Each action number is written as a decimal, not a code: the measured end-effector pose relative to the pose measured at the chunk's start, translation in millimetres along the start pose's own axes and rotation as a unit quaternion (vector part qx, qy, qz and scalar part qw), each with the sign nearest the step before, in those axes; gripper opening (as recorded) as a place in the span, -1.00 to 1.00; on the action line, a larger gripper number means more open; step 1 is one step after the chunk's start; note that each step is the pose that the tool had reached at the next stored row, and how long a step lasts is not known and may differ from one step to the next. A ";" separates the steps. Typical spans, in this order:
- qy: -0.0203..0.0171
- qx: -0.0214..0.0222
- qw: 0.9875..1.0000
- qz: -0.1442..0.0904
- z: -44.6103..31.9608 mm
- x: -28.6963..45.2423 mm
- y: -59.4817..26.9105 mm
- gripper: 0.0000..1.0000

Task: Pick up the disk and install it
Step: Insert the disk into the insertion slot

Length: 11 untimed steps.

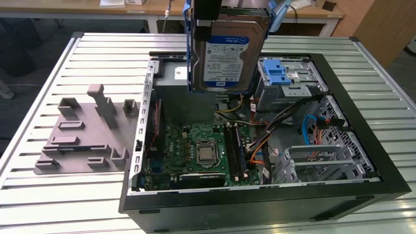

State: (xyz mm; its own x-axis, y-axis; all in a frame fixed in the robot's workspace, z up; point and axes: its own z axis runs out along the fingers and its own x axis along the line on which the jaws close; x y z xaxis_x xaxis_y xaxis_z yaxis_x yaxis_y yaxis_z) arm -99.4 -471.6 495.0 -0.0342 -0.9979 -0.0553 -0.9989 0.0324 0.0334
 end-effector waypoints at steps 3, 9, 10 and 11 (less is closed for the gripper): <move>0.000 0.000 1.000 0.000 0.2 3.3 -2.1 -0.27; 0.000 0.000 1.000 0.000 0.5 14.5 -5.1 -0.27; 0.000 0.000 1.000 0.000 0.5 16.8 -5.5 -0.27; 0.000 0.000 1.000 0.000 0.5 19.1 -5.6 -0.27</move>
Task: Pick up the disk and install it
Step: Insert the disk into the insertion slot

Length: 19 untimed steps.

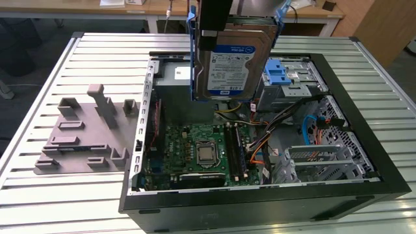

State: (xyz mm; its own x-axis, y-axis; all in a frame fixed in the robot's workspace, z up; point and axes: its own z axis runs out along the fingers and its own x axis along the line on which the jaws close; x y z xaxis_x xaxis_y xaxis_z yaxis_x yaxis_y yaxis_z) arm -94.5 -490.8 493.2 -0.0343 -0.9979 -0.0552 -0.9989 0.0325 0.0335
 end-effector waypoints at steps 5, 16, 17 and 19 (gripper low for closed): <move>0.000 0.000 1.000 0.000 0.2 9.5 -1.2 -0.27; 0.000 0.000 1.000 0.000 0.7 19.0 -4.3 -0.27; 0.000 0.000 1.000 0.000 0.8 19.8 -4.7 -0.27; 0.000 0.000 1.000 0.000 0.9 21.1 -5.8 -0.27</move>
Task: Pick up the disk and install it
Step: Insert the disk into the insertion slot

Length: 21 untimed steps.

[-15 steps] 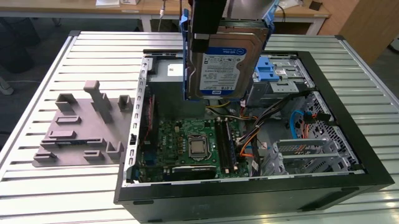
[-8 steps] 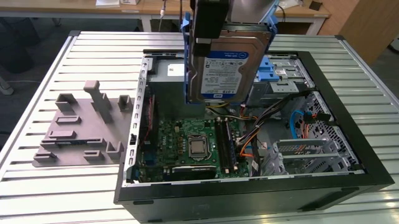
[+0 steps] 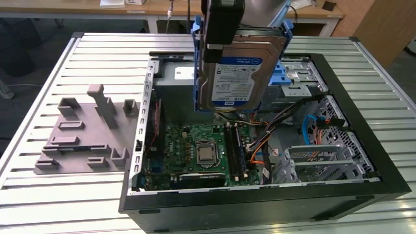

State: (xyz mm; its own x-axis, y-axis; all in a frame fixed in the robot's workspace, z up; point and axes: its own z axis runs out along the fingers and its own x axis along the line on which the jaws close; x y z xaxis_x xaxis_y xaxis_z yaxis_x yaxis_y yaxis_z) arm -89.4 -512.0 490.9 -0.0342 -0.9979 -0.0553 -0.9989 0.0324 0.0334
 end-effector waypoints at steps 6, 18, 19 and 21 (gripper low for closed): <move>0.000 0.000 1.000 0.000 0.3 1.9 -9.3 -0.27; 0.000 0.000 1.000 0.000 0.8 19.4 -13.9 -0.27; 0.000 0.000 1.000 0.000 1.0 21.0 -14.2 -0.27; 0.000 0.000 1.000 0.000 1.2 23.6 -16.0 -0.27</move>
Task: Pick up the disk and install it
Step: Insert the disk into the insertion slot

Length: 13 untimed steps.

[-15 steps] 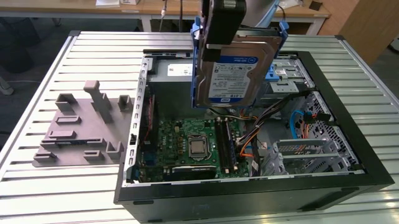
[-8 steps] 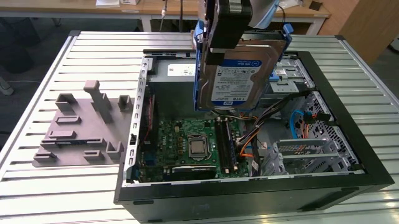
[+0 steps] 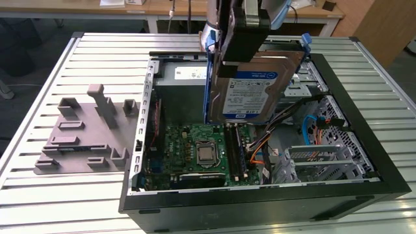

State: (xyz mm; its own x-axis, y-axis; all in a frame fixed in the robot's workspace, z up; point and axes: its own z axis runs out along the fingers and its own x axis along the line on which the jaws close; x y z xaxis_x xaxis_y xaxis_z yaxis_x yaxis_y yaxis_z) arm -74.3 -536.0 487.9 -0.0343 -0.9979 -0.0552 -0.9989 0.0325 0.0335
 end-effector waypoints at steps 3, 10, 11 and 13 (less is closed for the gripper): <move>0.000 0.000 1.000 0.000 0.3 3.1 -6.7 -0.27; 0.000 0.000 1.000 0.000 1.2 5.9 -13.8 -0.27; 0.000 0.000 1.000 0.000 1.1 6.2 -14.2 -0.27; 0.000 0.000 1.000 0.000 1.3 6.5 -14.8 -0.27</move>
State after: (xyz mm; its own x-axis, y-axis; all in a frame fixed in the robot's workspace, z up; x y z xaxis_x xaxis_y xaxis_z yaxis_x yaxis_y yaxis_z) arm -59.8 -542.9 485.8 -0.0343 -0.9979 -0.0555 -0.9989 0.0325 0.0342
